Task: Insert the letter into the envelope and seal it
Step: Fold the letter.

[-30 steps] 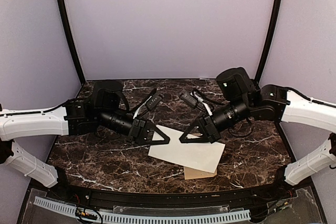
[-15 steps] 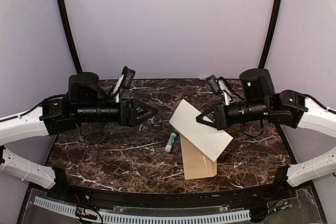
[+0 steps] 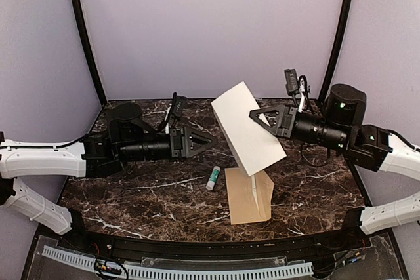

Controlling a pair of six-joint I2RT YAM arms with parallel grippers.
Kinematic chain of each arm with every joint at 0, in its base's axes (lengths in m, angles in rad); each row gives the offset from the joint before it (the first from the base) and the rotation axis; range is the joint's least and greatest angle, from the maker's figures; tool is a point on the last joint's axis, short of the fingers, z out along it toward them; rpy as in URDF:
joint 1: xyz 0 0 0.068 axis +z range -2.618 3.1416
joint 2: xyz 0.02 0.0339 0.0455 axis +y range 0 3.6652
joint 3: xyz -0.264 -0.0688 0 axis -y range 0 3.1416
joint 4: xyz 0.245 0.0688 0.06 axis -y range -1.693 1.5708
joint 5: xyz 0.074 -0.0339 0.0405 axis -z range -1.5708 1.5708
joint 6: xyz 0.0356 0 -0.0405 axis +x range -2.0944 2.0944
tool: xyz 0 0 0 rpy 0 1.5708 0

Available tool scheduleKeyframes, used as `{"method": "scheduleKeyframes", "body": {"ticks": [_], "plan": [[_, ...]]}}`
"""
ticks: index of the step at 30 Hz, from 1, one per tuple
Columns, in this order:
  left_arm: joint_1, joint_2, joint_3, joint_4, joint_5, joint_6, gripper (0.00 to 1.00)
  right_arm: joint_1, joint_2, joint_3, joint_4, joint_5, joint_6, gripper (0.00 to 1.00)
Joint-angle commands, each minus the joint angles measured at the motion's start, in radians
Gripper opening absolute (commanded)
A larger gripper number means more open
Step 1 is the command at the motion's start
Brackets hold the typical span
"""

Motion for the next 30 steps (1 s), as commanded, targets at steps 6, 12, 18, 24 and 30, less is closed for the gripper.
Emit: {"method": "scheduleKeyframes", "body": {"ticks": [6,12,18,24,30], "plan": [[-0.033,0.118,0.101,0.287,0.13,-0.097,0.73,0.024,-0.011,-0.021,0.183,-0.049,0.005,0.0],[-0.041,0.177,0.129,0.364,0.162,-0.128,0.72,0.03,0.006,-0.031,0.233,-0.085,0.007,0.0],[-0.048,0.196,0.139,0.426,0.178,-0.133,0.54,0.031,0.008,-0.057,0.261,-0.092,0.026,0.0],[-0.048,0.184,0.1,0.489,0.173,-0.152,0.29,0.031,-0.017,-0.081,0.242,-0.032,0.036,0.0],[-0.048,0.175,0.083,0.487,0.168,-0.151,0.04,0.032,-0.035,-0.091,0.206,0.001,0.046,0.06]]}}
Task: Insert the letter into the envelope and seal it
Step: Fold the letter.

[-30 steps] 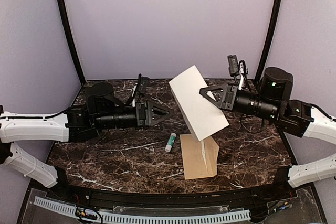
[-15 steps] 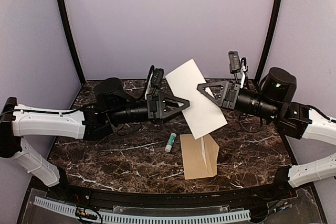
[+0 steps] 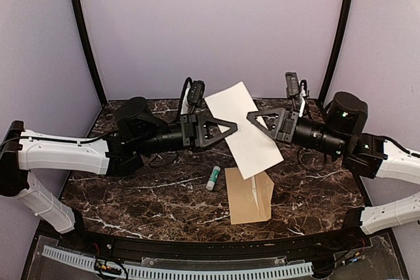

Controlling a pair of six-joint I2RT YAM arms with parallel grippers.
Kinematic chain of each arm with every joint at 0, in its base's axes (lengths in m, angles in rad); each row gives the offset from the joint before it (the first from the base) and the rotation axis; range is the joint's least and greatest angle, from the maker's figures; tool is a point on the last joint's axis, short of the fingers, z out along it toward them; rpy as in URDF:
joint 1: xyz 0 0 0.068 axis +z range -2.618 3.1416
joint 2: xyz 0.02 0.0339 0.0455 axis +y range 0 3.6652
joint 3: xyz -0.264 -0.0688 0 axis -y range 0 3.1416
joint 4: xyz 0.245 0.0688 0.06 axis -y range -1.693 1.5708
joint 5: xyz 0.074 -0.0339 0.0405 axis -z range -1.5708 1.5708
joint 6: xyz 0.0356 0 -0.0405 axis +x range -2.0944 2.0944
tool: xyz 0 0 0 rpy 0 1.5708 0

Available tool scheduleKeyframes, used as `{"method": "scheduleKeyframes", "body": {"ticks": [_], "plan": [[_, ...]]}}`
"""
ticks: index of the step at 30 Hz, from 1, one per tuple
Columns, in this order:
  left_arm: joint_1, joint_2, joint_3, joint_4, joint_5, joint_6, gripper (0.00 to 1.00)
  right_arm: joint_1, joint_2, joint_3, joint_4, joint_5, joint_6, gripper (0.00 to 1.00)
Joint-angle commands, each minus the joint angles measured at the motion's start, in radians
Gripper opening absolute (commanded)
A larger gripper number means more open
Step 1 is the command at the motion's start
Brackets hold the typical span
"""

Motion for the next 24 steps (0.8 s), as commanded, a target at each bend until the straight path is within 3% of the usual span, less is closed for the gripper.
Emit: {"method": "scheduleKeyframes", "body": {"ticks": [1,8,11,14,19,21,24], "plan": [[-0.005,-0.03,-0.021,0.047,0.009,0.009,0.02,0.008,-0.024,0.001,-0.011,0.042,0.008,0.12],[-0.005,-0.061,-0.027,-0.012,0.019,0.074,0.0,0.001,-0.09,0.007,-0.165,0.102,-0.008,0.71],[-0.005,-0.069,-0.019,-0.063,0.059,0.124,0.0,-0.011,-0.105,0.003,-0.218,0.062,-0.011,0.87],[-0.005,-0.072,-0.005,-0.104,0.095,0.172,0.0,-0.025,-0.099,-0.008,-0.202,-0.048,-0.01,0.96],[-0.005,-0.074,0.006,-0.153,0.132,0.215,0.0,-0.028,-0.06,-0.023,-0.106,-0.21,0.009,0.98],[-0.005,-0.069,0.008,-0.158,0.148,0.219,0.0,-0.028,-0.051,-0.026,-0.078,-0.235,0.013,0.9],[-0.005,-0.066,0.007,-0.161,0.154,0.22,0.0,-0.029,-0.045,-0.021,-0.053,-0.248,0.012,0.68]]}}
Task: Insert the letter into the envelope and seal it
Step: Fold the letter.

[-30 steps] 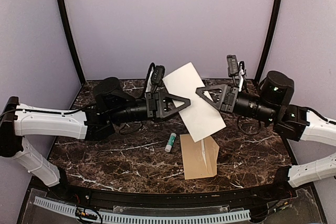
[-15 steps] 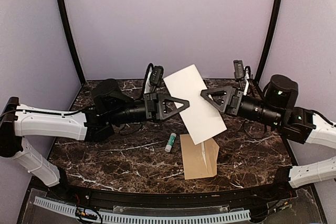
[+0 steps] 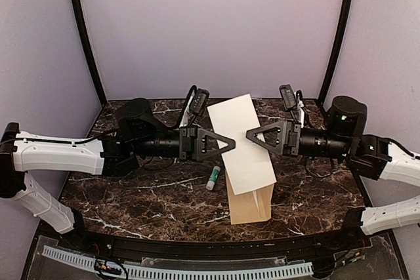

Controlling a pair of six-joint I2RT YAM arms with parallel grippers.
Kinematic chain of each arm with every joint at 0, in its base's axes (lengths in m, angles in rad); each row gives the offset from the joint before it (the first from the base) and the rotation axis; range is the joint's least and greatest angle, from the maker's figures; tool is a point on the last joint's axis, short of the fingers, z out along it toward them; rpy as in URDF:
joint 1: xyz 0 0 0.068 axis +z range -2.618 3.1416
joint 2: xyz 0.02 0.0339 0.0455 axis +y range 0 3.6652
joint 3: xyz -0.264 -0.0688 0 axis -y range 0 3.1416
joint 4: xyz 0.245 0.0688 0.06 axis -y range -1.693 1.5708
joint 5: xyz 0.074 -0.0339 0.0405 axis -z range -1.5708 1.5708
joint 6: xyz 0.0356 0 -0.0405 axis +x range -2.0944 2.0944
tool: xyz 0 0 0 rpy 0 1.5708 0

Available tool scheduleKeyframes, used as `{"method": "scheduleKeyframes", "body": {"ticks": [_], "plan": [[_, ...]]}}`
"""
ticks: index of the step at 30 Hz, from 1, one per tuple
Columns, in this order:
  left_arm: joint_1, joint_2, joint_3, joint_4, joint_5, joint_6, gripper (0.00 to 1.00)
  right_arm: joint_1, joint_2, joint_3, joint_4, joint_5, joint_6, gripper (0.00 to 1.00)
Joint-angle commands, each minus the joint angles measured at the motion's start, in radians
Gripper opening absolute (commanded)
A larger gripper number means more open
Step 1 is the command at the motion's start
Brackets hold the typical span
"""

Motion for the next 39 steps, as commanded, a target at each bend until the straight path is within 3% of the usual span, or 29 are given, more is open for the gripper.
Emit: {"method": "scheduleKeyframes", "body": {"ticks": [1,6,7,8,10,12,15,22,27,30,31,32,34,36,39], "plan": [[-0.005,-0.026,0.021,-0.018,0.043,0.038,0.0,-0.005,0.007,-0.003,0.104,-0.088,0.005,0.61],[-0.005,-0.021,0.022,-0.016,0.043,0.036,0.0,-0.005,0.023,0.006,0.088,-0.094,0.0,0.15],[-0.005,-0.021,0.023,-0.014,0.041,0.036,0.05,-0.005,0.025,0.008,0.074,-0.087,-0.001,0.07],[-0.005,-0.022,0.023,-0.013,0.036,0.036,0.16,-0.007,0.026,0.008,0.059,-0.081,-0.002,0.01],[-0.005,-0.031,0.021,-0.013,0.018,0.041,0.34,-0.007,0.025,0.007,0.04,-0.075,-0.003,0.0],[-0.004,-0.044,0.023,-0.027,-0.01,0.054,0.43,-0.008,0.022,0.001,0.033,-0.077,-0.001,0.0],[0.014,-0.059,0.022,-0.044,-0.051,0.059,0.44,-0.009,0.013,-0.005,0.025,-0.081,0.0,0.0],[0.085,-0.088,-0.034,0.062,-0.046,-0.012,0.26,-0.009,0.009,-0.009,0.01,-0.119,-0.007,0.0],[0.093,-0.075,-0.033,0.068,-0.02,-0.022,0.01,-0.008,0.008,-0.01,0.001,-0.106,-0.009,0.0],[0.094,-0.076,-0.042,0.07,-0.015,-0.025,0.0,-0.009,-0.002,-0.012,0.011,-0.067,-0.006,0.0],[0.094,-0.076,-0.046,0.069,-0.01,-0.025,0.06,-0.009,-0.003,-0.011,0.021,-0.048,-0.002,0.0],[0.094,-0.076,-0.048,0.068,-0.003,-0.026,0.27,-0.01,-0.005,-0.011,0.034,-0.028,0.001,0.0],[0.091,-0.072,-0.053,0.065,0.017,-0.031,0.57,-0.008,-0.002,-0.006,0.066,0.012,0.001,0.0],[0.081,-0.065,-0.058,0.066,0.034,-0.033,0.67,-0.009,0.004,0.004,0.092,0.048,-0.004,0.0],[0.052,-0.053,-0.068,0.07,0.044,-0.028,0.71,-0.01,0.015,0.028,0.118,0.105,-0.021,0.0]]}}
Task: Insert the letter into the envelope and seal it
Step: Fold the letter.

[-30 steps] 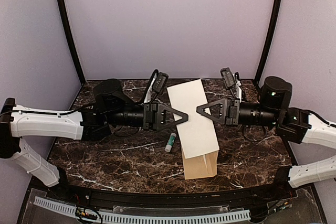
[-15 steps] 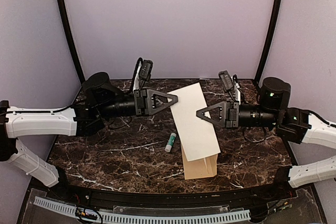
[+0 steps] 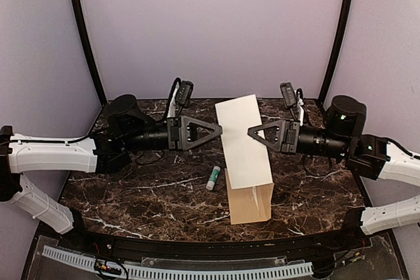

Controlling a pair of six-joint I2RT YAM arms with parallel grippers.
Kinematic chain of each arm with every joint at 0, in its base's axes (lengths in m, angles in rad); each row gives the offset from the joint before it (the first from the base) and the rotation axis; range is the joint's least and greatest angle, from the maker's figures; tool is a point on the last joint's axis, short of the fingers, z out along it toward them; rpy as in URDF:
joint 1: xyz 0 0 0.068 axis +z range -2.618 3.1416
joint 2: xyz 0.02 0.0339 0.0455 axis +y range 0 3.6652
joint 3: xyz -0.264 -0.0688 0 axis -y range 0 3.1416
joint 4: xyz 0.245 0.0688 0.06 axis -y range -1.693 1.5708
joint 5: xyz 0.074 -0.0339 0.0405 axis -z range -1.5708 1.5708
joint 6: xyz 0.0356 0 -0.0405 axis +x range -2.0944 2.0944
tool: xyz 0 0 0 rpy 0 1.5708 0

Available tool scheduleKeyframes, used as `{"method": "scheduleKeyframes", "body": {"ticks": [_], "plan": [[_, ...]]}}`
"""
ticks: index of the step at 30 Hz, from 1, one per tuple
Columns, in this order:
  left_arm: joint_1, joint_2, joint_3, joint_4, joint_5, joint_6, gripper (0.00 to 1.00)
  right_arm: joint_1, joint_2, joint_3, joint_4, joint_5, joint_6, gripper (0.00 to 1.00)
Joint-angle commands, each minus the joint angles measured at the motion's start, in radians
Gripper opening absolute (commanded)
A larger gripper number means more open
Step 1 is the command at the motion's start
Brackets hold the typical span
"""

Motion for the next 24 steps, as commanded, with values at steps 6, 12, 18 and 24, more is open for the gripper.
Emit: {"method": "scheduleKeyframes", "body": {"ticks": [6,12,18,24], "plan": [[-0.108,0.04,-0.054,0.083,0.07,-0.019,0.63,-0.009,0.007,0.065,0.129,0.169,-0.042,0.0],[-0.135,0.082,-0.085,0.176,0.068,-0.078,0.4,-0.011,0.016,0.069,0.131,0.165,-0.04,0.0],[-0.139,0.111,-0.084,0.208,0.056,-0.094,0.26,-0.012,0.012,0.052,0.129,0.156,-0.027,0.0],[-0.14,0.12,-0.089,0.204,0.028,-0.101,0.05,-0.013,0.002,0.044,0.118,0.157,-0.026,0.0]]}}
